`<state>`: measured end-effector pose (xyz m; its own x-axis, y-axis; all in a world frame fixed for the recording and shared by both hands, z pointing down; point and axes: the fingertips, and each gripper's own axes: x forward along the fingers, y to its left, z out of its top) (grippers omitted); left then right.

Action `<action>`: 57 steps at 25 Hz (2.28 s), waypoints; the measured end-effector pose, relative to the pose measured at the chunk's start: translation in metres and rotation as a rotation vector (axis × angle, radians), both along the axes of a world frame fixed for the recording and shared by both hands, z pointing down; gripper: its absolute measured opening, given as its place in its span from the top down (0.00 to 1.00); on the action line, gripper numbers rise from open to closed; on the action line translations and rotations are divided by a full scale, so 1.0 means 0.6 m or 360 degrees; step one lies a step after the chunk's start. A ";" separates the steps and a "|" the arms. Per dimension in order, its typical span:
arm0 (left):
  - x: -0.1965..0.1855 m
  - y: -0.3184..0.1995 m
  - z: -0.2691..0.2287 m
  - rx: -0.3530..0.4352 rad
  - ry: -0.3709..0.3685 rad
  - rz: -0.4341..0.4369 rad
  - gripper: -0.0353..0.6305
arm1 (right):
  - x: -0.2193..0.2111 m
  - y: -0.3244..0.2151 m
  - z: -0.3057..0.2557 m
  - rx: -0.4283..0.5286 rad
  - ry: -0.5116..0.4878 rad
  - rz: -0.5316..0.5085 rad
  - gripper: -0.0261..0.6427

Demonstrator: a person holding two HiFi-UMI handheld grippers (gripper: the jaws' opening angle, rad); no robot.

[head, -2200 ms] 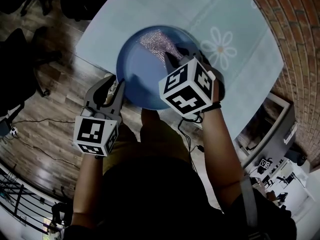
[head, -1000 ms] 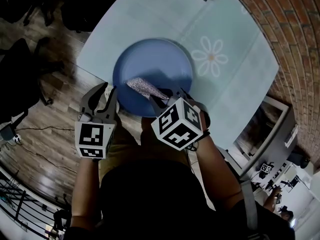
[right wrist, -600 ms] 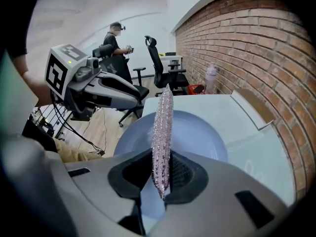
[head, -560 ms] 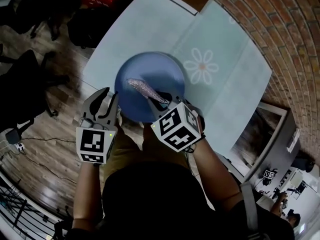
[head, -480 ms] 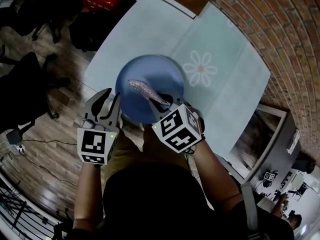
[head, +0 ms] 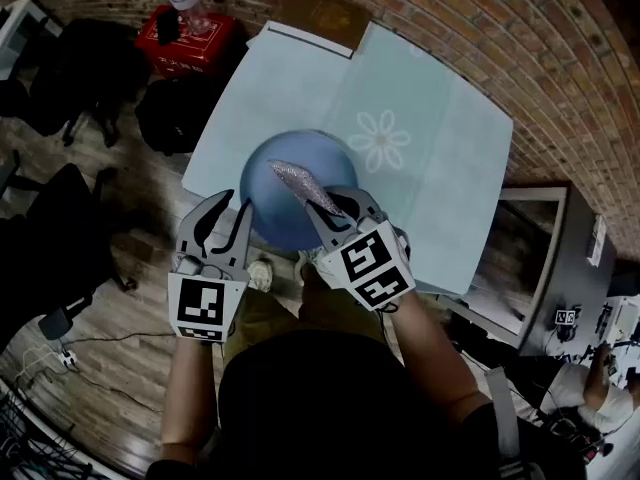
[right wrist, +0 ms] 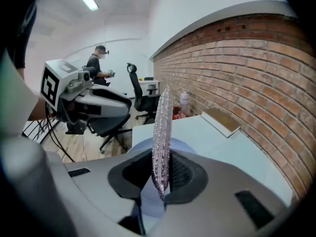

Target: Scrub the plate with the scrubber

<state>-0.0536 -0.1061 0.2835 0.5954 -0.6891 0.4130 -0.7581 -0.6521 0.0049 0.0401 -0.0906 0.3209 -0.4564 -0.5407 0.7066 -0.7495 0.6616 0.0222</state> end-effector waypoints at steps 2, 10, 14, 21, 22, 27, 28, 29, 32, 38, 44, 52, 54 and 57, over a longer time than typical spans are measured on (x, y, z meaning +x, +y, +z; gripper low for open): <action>-0.002 0.011 -0.031 0.0057 0.0037 0.0064 0.79 | -0.001 0.005 -0.038 0.0090 -0.0043 0.0115 0.83; -0.027 0.077 -0.136 0.0292 0.0090 0.0335 0.79 | -0.004 0.070 -0.153 0.0473 -0.0222 0.0578 0.83; -0.039 0.114 -0.175 0.0358 0.0193 0.0379 0.79 | -0.014 0.117 -0.214 0.0726 -0.0222 0.0698 0.83; -0.029 0.167 -0.237 0.0382 0.0352 0.0416 0.79 | -0.024 0.188 -0.258 0.0875 -0.0203 0.0768 0.83; -0.024 0.176 -0.242 0.0397 0.0347 0.0422 0.79 | -0.024 0.196 -0.265 0.0900 -0.0212 0.0770 0.83; 0.006 0.215 -0.265 0.0478 0.0332 0.0432 0.83 | 0.005 0.236 -0.286 0.1019 -0.0217 0.0819 0.83; 0.010 0.221 -0.269 0.0489 0.0328 0.0420 0.84 | 0.015 0.245 -0.288 0.1018 -0.0218 0.0849 0.83; 0.014 0.226 -0.273 0.0496 0.0330 0.0404 0.84 | 0.023 0.251 -0.293 0.1031 -0.0227 0.0873 0.83; 0.026 0.242 -0.291 0.0509 0.0364 0.0338 0.87 | 0.038 0.268 -0.320 0.1117 -0.0283 0.0889 0.83; 0.050 0.302 -0.320 0.0631 0.0389 0.0220 0.91 | 0.058 0.313 -0.357 0.1311 -0.0463 0.0856 0.83; 0.054 0.348 -0.311 0.0708 0.0342 0.0155 0.91 | 0.076 0.373 -0.377 0.1422 -0.0550 0.0842 0.83; 0.069 0.387 -0.303 0.0721 0.0305 0.0083 0.91 | 0.091 0.423 -0.373 0.1440 -0.0542 0.0794 0.83; 0.075 0.386 -0.310 0.0732 0.0327 0.0067 0.91 | 0.093 0.423 -0.377 0.1463 -0.0527 0.0790 0.83; 0.077 0.386 -0.316 0.0752 0.0351 0.0064 0.91 | 0.093 0.419 -0.378 0.1493 -0.0490 0.0810 0.83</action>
<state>-0.0076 0.1254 0.0936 0.6628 -0.7450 -0.0757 -0.7468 -0.6502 -0.1399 0.0961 0.1607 0.0941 -0.1148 -0.9758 -0.1863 -0.9885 0.0936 0.1189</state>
